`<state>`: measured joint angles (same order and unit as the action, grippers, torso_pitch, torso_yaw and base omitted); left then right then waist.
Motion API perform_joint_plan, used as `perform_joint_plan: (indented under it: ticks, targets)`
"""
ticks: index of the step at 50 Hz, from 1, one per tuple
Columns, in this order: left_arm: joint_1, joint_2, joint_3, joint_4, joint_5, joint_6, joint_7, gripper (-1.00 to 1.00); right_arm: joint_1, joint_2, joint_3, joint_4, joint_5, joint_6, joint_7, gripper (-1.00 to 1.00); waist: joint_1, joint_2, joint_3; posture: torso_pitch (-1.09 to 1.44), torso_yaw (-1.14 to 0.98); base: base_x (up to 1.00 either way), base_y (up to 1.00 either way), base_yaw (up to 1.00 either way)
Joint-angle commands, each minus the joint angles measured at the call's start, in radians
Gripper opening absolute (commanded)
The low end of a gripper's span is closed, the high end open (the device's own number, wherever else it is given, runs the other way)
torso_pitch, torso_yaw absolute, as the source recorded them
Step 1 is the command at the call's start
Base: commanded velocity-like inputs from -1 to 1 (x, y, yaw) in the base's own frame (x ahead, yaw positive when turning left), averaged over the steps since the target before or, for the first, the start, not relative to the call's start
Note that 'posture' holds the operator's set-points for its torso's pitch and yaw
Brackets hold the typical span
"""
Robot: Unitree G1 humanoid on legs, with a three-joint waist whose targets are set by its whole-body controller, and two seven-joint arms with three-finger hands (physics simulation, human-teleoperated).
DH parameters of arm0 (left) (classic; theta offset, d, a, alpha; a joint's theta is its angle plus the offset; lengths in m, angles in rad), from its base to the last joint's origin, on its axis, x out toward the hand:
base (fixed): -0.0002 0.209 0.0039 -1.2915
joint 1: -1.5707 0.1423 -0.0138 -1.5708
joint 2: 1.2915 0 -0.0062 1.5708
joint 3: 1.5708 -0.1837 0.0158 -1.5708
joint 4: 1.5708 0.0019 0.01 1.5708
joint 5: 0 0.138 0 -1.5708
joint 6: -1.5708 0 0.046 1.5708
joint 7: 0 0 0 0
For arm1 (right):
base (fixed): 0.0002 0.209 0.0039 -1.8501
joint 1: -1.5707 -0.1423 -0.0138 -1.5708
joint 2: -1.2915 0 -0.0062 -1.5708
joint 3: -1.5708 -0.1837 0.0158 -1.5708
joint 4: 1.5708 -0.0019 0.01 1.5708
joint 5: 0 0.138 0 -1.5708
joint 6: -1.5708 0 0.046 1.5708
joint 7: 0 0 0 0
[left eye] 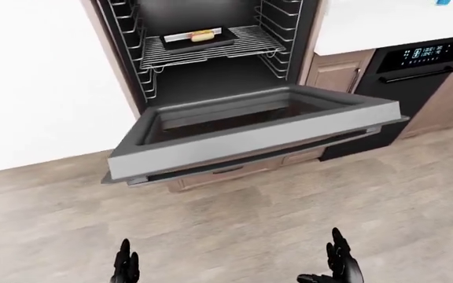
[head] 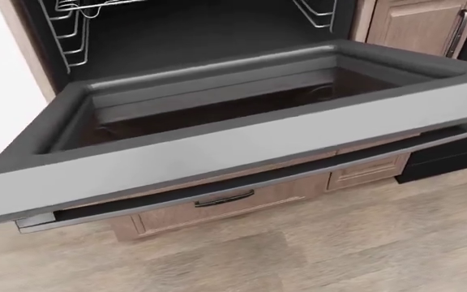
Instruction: Close the oven door.
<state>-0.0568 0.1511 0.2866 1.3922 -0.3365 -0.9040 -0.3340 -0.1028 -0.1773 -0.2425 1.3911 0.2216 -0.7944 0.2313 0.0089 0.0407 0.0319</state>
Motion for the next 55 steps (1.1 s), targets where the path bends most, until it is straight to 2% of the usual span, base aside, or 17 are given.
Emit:
perform_joint_plan:
  ticks: [1, 7, 10, 12, 15, 19, 22, 24, 25, 36, 40, 41, 45, 49, 51, 53, 55]
  targets:
    - [-0.012, -0.002, -0.006, -0.017, 0.006, -0.024, -0.009, 1.0, -0.009, -0.026, -0.014, -0.024, 0.015, -0.033, -0.01, 1.0, -0.006, -0.014, -0.008, 0.0, 0.0, 0.0, 0.34, 0.0]
    - [-0.011, -0.002, -0.007, -0.018, 0.005, -0.024, -0.008, 1.0, -0.01, -0.026, -0.015, -0.024, 0.015, -0.033, -0.01, 1.0, -0.014, -0.076, 0.003, 0.0, 0.0, 0.0, 0.34, 0.0]
    - [-0.012, -0.001, -0.007, -0.018, 0.004, -0.023, -0.009, 1.0, -0.01, -0.026, -0.015, -0.024, 0.015, -0.033, -0.01, 1.0, -0.017, -0.136, -0.006, 0.0, 0.0, 0.0, 0.34, 0.0]
    - [-0.013, -0.001, -0.006, -0.018, 0.003, -0.023, -0.01, 1.0, -0.011, -0.026, -0.015, -0.024, 0.015, -0.033, -0.01, 1.0, -0.028, -0.101, -0.003, 0.0, 0.0, 0.0, 0.34, 0.0]
    - [-0.013, 0.001, -0.005, -0.017, 0.002, -0.022, -0.011, 1.0, -0.01, -0.026, -0.014, -0.024, 0.014, -0.033, -0.011, 1.0, -0.029, -0.105, -0.012, 0.0, 0.0, 0.0, 0.34, 0.0]
    - [-0.014, 0.0, -0.005, -0.017, 0.003, -0.021, -0.012, 1.0, -0.011, -0.026, -0.014, -0.025, 0.015, -0.033, -0.01, 1.0, -0.024, -0.068, -0.002, 0.0, 0.0, 0.0, 0.34, 0.0]
    - [-0.014, 0.0, -0.006, -0.017, 0.004, -0.022, -0.01, 1.0, -0.011, -0.026, -0.014, -0.025, 0.015, -0.033, -0.01, 1.0, -0.024, -0.009, -0.003, 0.0, 0.0, 0.0, 0.35, 0.0]
    - [-0.015, -0.001, -0.006, -0.017, 0.004, -0.021, -0.01, 1.0, -0.012, -0.026, -0.015, -0.025, 0.016, -0.032, -0.009, 1.0, -0.015, 0.073, -0.025, 0.0, 0.0, 0.0, 0.34, 0.0]
    - [-0.015, -0.001, -0.006, -0.017, 0.004, -0.022, -0.01, 1.0, -0.012, -0.027, -0.015, -0.025, 0.017, -0.032, -0.009, 1.0, -0.01, 0.017, -0.013, 0.0, 0.0, 0.0, 0.34, 0.0]
    - [-0.013, 0.0, -0.005, -0.016, 0.005, -0.021, -0.011, 1.0, -0.01, -0.027, -0.014, -0.024, 0.015, -0.033, -0.01, 1.0, -0.013, -0.071, 0.002, 0.0, 0.0, 0.0, 0.34, 0.0]
    - [-0.012, -0.001, -0.005, -0.016, 0.006, -0.022, -0.01, 1.0, -0.009, -0.026, -0.014, -0.024, 0.014, -0.033, -0.01, 1.0, -0.019, -0.15, -0.013, 0.0, 0.0, 0.0, 0.34, 0.0]
    - [-0.012, -0.001, -0.005, -0.017, 0.006, -0.022, -0.011, 1.0, -0.009, -0.027, -0.014, -0.023, 0.014, -0.033, -0.01, 1.0, -0.03, -0.095, -0.001, 0.0, 0.0, 0.0, 0.34, 0.0]
    - [-0.011, -0.002, -0.005, -0.017, 0.006, -0.023, -0.011, 1.0, -0.01, -0.027, -0.015, -0.023, 0.014, -0.032, -0.009, 1.0, -0.028, -0.108, -0.014, 0.0, 0.0, 0.0, 0.34, 0.0]
    - [-0.013, -0.003, -0.005, -0.018, 0.003, -0.023, -0.014, 1.0, -0.009, -0.027, -0.015, -0.024, 0.014, -0.033, -0.009, 1.0, -0.025, -0.061, 0.001, 0.0, 0.0, 0.0, 0.34, 0.0]
    - [-0.012, -0.003, -0.005, -0.017, 0.003, -0.023, -0.015, 1.0, -0.009, -0.027, -0.015, -0.023, 0.014, -0.033, -0.009, 1.0, -0.024, -0.02, 0.0, 0.0, 0.0, 0.0, 0.34, 0.0]
    - [-0.012, -0.001, -0.005, -0.017, 0.003, -0.023, -0.014, 1.0, -0.008, -0.027, -0.015, -0.023, 0.014, -0.033, -0.009, 1.0, -0.019, 0.053, -0.019, 0.0, 0.0, 0.0, 0.35, 0.0]
    - [-0.012, -0.002, -0.005, -0.017, 0.003, -0.023, -0.014, 1.0, -0.008, -0.027, -0.015, -0.023, 0.013, -0.033, -0.01, 1.0, -0.012, 0.023, -0.01, 0.0, 0.0, 0.0, 0.35, 0.0]
